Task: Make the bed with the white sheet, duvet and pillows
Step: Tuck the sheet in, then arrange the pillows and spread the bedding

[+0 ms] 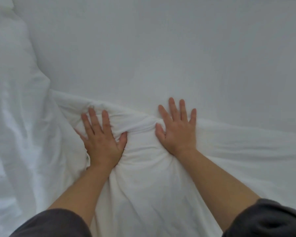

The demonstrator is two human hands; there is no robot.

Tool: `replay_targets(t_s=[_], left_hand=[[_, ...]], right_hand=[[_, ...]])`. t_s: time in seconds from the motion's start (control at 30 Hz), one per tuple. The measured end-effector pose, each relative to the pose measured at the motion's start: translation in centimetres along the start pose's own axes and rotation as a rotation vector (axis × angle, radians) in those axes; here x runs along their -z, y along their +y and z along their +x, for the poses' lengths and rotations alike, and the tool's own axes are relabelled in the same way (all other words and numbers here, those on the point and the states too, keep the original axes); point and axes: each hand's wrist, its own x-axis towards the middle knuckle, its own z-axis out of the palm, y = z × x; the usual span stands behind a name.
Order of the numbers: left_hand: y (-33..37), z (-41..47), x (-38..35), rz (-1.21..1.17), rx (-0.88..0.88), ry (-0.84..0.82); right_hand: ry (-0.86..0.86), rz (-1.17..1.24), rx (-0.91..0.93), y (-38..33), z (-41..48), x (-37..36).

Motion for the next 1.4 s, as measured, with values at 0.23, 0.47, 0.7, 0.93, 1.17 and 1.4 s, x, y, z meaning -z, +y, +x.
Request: replay_targets(t_s=[0.23,0.47,0.7,0.93,1.17,1.4], left_hand=[[-0.4,1.1,-1.1,-0.074,-0.079,-0.091],[-0.3,1.3,-1.0,-0.111,-0.111,-0.129],[0.1,1.1,-0.2,-0.059,-0.108,-0.154],[-0.7,1.8,3.6,0.014,-0.209,-0.276],[-13.3,2.3,13.0,0.140,-0.807,0.061],[-22.2,1.7,14.3,0.553,-0.938,0.026]], right_hand=[[0.090,-0.048,0.004,0.3,0.7,-1.0],[0.143,-0.046,-0.013,0.9,0.6,-1.6],[0.127,-0.016,0.012,1.7,1.0,-2.5],[0.038,-0.078,-0.052,0.4,0.3,-1.0],[-0.063,-0.038,-0.284,-3.0,-3.1,1.1],[-0.074,0.424,-0.170,-13.9,-9.6,5.8]])
